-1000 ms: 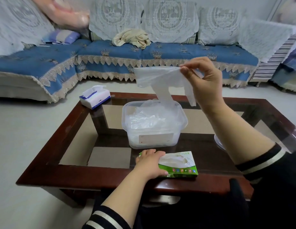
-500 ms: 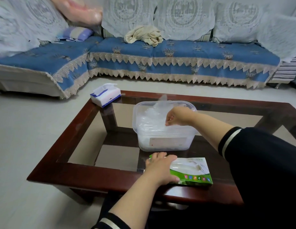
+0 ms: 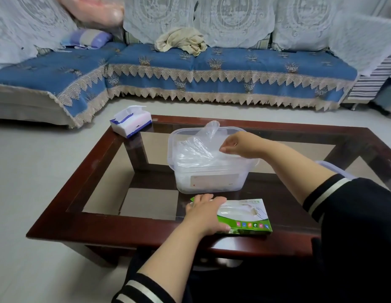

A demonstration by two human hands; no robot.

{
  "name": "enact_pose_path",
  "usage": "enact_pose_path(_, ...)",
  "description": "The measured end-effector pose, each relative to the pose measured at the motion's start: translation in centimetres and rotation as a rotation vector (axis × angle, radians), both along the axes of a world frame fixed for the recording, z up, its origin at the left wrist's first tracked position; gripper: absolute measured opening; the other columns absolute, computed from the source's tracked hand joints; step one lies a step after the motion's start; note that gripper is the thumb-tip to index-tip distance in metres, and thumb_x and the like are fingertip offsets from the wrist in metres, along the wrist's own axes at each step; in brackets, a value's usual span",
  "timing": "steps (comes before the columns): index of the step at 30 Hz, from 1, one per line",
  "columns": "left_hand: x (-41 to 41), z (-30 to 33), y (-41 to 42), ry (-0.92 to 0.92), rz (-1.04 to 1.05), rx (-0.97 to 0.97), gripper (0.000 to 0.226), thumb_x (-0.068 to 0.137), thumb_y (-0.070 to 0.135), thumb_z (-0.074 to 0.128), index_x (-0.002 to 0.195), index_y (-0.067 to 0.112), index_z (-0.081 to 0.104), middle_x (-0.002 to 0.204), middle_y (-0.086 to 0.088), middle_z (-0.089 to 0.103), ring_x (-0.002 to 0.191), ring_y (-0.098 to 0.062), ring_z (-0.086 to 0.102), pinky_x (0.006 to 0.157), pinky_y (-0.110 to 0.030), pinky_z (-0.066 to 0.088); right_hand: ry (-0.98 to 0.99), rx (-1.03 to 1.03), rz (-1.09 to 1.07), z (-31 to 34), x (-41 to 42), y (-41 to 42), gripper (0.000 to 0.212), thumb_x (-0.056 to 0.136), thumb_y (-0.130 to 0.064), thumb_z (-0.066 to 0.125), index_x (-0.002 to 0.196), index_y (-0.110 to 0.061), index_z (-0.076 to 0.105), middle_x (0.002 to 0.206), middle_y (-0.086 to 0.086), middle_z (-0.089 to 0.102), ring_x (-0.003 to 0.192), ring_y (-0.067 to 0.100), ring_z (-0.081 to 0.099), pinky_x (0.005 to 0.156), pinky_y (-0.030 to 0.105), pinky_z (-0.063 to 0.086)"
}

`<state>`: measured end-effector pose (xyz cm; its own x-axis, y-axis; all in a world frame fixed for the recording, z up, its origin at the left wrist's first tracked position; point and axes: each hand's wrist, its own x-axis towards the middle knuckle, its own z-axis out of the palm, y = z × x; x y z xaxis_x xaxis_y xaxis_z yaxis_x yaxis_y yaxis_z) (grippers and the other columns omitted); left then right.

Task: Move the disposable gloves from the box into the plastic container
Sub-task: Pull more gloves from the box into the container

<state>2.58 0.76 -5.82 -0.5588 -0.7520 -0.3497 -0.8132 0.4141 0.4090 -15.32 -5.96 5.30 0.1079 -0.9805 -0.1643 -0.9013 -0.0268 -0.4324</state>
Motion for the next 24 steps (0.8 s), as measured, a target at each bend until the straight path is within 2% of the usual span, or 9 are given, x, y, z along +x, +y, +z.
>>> enact_pose_path(4,-0.1,0.0,0.1,-0.004,0.01,-0.002,0.083,0.077,0.051,0.071,0.147,0.04,0.026,0.154,0.002,0.022,0.142,-0.024,0.014,0.115,-0.047,0.018,-0.075,-0.061,-0.024,0.2,-0.6,2.0,0.028,0.098,-0.027,0.052,0.118,-0.014,0.066,0.119,-0.001,0.066,0.093,0.007,0.056,0.081,0.021,0.04)
enact_pose_path(8,-0.2,0.0,0.2,-0.006,0.015,-0.008,0.083,0.078,0.051,0.07,0.147,0.04,0.026,0.154,0.002,0.023,0.141,-0.024,0.014,0.113,-0.047,0.02,-0.18,-0.223,-0.119,0.2,-1.4,3.6,0.022,0.095,-0.026,0.056,0.109,-0.015,0.07,0.105,-0.001,0.069,0.088,0.01,0.061,0.082,0.025,0.049)
enact_pose_path(11,-0.2,0.0,0.2,-0.016,0.017,-0.012,0.083,0.077,0.051,0.07,0.147,0.04,0.026,0.154,0.003,0.024,0.141,-0.025,0.016,0.112,-0.047,0.021,-0.472,-0.334,-0.297,-0.1,-2.1,4.7,0.014,0.094,-0.025,0.058,0.095,-0.016,0.069,0.078,-0.004,0.064,0.061,0.005,0.05,0.059,0.017,0.042)
enact_pose_path(13,-0.3,0.1,0.2,-0.024,0.017,-0.008,0.083,0.078,0.051,0.07,0.147,0.04,0.026,0.154,0.003,0.023,0.141,-0.025,0.015,0.112,-0.048,0.022,-0.79,-0.267,-0.443,-0.6,-2.5,5.5,0.017,0.096,-0.026,0.056,0.091,-0.014,0.066,0.067,-0.001,0.055,0.052,0.009,0.041,0.048,0.018,0.035)
enact_pose_path(15,-0.4,0.1,0.2,-0.027,0.018,-0.005,0.083,0.078,0.051,0.07,0.147,0.04,0.026,0.154,0.003,0.023,0.141,-0.025,0.015,0.112,-0.047,0.022,-1.043,-0.165,-0.531,-1.2,-3.1,6.3,0.021,0.099,-0.029,0.051,0.096,-0.012,0.063,0.061,-0.002,0.049,0.049,0.009,0.035,0.044,0.018,0.028)
enact_pose_path(18,-0.4,0.1,0.2,-0.017,0.028,0.004,0.084,0.077,0.051,0.071,0.147,0.04,0.027,0.154,0.003,0.023,0.141,-0.025,0.015,0.111,-0.046,0.022,-1.168,-0.09,-0.578,-1.8,-3.3,7.6,0.027,0.101,-0.033,0.045,0.097,-0.01,0.059,0.054,-0.004,0.042,0.044,0.007,0.032,0.041,0.017,0.025)
enact_pose_path(20,-0.3,0.0,0.2,-0.012,0.03,0.002,0.084,0.077,0.05,0.071,0.147,0.04,0.027,0.154,0.003,0.023,0.141,-0.025,0.014,0.111,-0.046,0.022,-1.061,-0.087,-0.52,-2.0,-2.7,8.8,0.03,0.099,-0.035,0.049,0.086,-0.01,0.061,0.048,-0.005,0.04,0.043,0.01,0.033,0.041,0.019,0.027)
enact_pose_path(22,-0.3,0.1,0.2,-0.006,0.029,0.001,0.083,0.077,0.05,0.071,0.146,0.04,0.027,0.154,0.003,0.023,0.141,-0.025,0.014,0.111,-0.045,0.022,-0.729,-0.014,-0.35,-2.7,-1.3,10.1,0.026,0.093,-0.033,0.06,0.08,-0.011,0.066,0.05,-0.005,0.052,0.048,0.012,0.045,0.045,0.022,0.039)
enact_pose_path(24,-0.3,0.1,0.3,0.006,0.027,-0.007,0.079,0.076,0.05,0.072,0.144,0.042,0.031,0.151,0.004,0.026,0.139,-0.024,0.016,0.109,-0.045,0.024,-0.319,0.042,-0.141,-5.0,0.1,11.0,0.021,0.086,-0.037,0.068,0.085,-0.016,0.07,0.074,-0.006,0.068,0.07,0.009,0.06,0.067,0.026,0.051)
